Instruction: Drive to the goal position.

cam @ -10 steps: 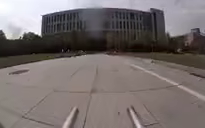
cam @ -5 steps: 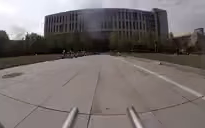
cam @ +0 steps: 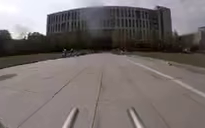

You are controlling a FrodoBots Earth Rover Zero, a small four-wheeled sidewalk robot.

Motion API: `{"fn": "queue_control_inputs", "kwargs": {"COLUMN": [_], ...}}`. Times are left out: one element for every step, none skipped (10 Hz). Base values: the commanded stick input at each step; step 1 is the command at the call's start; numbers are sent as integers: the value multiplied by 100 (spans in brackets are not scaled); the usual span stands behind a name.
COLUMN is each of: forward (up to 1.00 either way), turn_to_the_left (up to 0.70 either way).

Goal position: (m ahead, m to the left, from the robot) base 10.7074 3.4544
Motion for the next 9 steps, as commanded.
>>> {"fn": "queue_control_inputs", "kwargs": {"forward": [100,100,100,100,100,100,100,100,100], "turn_to_the_left": [2,2,2,2,2,2,2,2,2]}}
